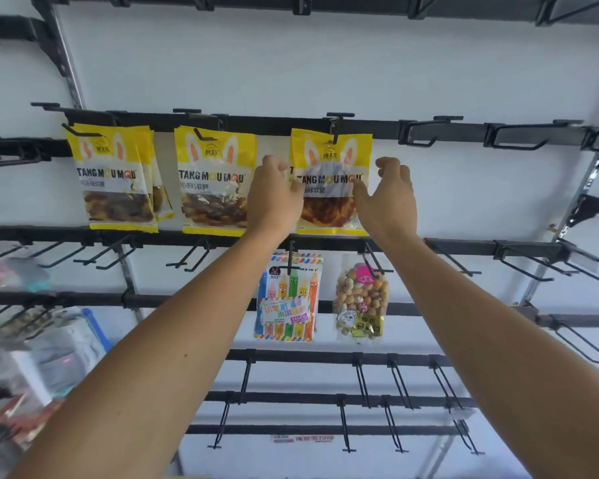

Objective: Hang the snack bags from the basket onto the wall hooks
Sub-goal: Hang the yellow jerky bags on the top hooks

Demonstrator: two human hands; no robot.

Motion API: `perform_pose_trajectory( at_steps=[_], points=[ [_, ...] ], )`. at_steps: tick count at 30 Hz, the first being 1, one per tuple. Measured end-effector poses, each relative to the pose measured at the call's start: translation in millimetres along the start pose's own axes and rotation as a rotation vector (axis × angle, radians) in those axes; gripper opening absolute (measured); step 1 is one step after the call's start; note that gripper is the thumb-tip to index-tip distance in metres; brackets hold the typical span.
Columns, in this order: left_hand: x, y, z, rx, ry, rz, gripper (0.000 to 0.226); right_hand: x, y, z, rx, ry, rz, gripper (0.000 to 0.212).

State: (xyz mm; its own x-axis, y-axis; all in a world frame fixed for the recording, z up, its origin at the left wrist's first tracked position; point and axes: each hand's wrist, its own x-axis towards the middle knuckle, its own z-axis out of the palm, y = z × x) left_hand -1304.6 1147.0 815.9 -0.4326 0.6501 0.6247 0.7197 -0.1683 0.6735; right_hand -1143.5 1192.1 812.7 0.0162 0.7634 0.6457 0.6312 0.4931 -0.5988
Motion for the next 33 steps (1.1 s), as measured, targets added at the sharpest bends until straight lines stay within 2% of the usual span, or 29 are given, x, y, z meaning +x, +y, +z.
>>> perform_pose_trajectory(
  at_steps=[7,14,21,28,33],
  points=[
    [-77.3,-11.0,-28.0,0.518,-0.101,0.284,0.039,-74.8,-0.3,-4.9,-0.276,-0.109,-0.388,0.038],
    [-171.0,-73.6,-83.8,0.745,-0.316,0.233,0.045,-179.4,-12.9,34.0,-0.311,-0.372,-0.528,0.045],
    [-258.7,-183.9,-154.0,0.824,-0.489,-0.013,0.050,-292.8,-44.9,95.7,-0.387,-0.731,-0.466,0.053],
    [-309.9,-280.6,-215.8,0.795,-0.638,-0.162,0.047,-394.2,-78.2,163.2,-0.373,-0.976,-0.303,0.052],
    [-335.9,-339.7,-224.7,0.698,-0.719,-0.341,0.047,-438.3,-73.5,207.6,-0.394,-1.108,-0.202,0.050]
  ],
)
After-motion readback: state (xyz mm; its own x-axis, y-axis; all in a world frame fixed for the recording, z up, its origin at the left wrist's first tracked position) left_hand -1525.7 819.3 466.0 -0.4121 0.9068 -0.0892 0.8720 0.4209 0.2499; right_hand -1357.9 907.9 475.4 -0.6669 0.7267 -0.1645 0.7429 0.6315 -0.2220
